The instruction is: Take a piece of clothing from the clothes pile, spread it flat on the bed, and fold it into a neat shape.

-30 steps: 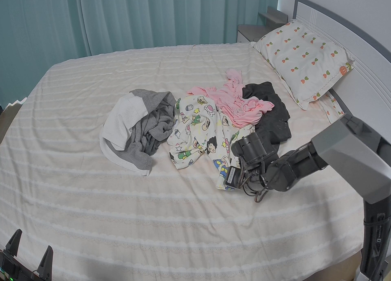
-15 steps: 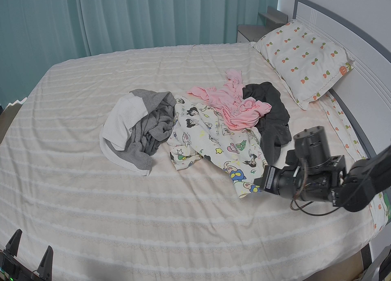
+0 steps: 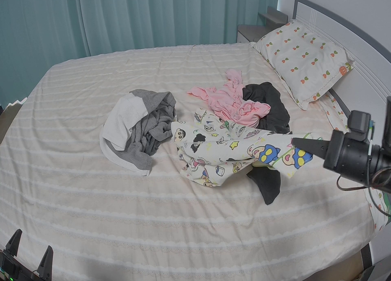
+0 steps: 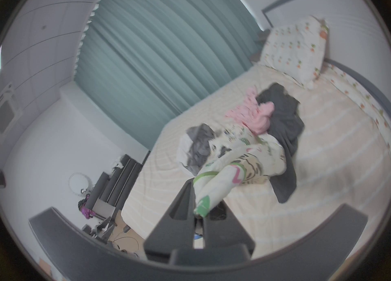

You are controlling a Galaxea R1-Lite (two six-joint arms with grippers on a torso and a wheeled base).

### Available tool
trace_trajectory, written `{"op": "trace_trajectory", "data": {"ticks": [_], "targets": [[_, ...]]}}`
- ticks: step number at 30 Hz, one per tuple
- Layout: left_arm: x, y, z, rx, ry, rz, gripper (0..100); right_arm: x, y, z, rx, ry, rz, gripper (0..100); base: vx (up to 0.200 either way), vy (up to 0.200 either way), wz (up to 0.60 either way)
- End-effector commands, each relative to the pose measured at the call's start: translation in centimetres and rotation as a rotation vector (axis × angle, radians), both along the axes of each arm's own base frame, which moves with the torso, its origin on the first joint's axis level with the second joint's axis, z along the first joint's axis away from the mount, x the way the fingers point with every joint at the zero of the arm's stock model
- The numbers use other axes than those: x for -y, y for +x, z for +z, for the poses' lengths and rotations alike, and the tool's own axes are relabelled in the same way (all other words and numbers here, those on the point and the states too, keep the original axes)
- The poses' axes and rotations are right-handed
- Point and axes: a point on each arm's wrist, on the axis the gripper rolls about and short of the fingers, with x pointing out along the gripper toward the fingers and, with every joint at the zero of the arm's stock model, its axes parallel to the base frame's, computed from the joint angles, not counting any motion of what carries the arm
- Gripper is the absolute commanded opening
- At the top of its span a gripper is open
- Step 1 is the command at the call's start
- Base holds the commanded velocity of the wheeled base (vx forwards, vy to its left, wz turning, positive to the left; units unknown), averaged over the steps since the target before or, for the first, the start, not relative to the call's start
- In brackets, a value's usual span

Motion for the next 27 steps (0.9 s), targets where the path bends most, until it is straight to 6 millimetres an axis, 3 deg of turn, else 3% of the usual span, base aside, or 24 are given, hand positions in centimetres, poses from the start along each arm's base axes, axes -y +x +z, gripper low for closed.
{"op": "trace_trajectory", "data": {"ticks": [1,5,19,25,27], "targets": [[0.0,0.0,-0.3,0.003,0.000,0.000,100,1.2,-2.7,3.7,0.163,0.068,0.057,0,0.000,0.000,0.00],[0.0,0.0,-0.3,0.003,0.000,0.000,100,1.1,-2.9,6.8,0.259,0.120,0.086,0,0.000,0.000,0.00],[0.0,0.0,-0.3,0.005,0.018,-0.006,100,0.0,-4.6,8.8,0.395,0.095,0.231,0,0.000,0.000,0.00],[0.2,0.2,0.0,-0.001,0.095,-0.114,100,-2.9,-3.5,12.4,0.464,0.151,0.308,0,0.000,0.000,0.00],[0.2,0.2,0.0,-0.009,0.093,-0.114,100,-3.9,-3.5,12.7,0.463,0.158,0.333,0,0.000,0.000,0.00]]}}
